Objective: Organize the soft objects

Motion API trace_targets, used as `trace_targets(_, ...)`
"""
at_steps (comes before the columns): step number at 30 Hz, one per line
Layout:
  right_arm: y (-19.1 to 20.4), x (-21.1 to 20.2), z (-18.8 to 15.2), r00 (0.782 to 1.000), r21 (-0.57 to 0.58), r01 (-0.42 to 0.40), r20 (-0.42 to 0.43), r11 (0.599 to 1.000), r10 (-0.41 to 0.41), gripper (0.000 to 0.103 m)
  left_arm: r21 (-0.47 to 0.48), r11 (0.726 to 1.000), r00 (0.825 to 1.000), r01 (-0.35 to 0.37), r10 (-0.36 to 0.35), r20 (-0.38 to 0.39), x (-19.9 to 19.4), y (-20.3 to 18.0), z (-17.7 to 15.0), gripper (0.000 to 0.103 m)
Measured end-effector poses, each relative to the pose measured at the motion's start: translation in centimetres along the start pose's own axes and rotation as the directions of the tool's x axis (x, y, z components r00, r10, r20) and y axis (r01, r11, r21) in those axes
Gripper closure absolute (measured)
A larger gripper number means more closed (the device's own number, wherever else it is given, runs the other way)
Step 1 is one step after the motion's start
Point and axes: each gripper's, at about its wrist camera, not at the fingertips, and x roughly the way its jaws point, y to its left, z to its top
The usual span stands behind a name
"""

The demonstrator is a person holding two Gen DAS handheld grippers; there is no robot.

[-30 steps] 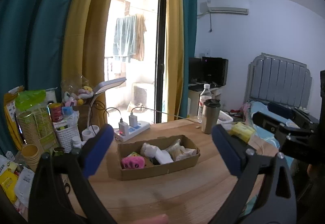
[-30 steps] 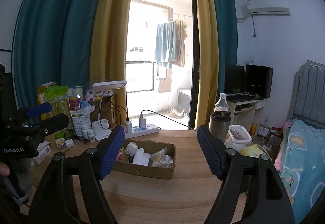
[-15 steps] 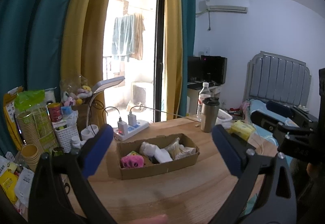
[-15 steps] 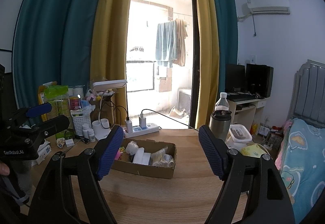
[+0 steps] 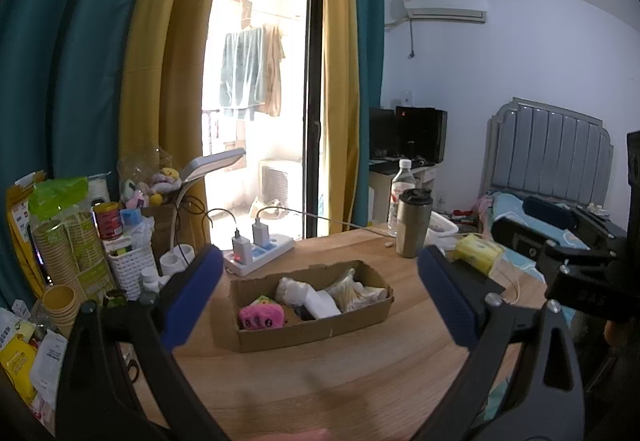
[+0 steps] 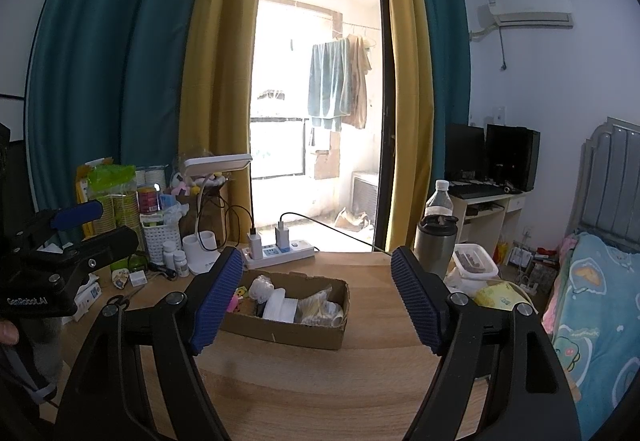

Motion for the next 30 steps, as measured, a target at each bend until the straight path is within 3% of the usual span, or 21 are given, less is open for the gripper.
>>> trace_targets(30,-0.01,0.16,-0.02,1.0,0.001,-0.004,-0.005,1.0,0.004,0.023,0.002,1.0,1.0,0.011,-0.011,-0.008,0.12,0.31,-0.03,0.004)
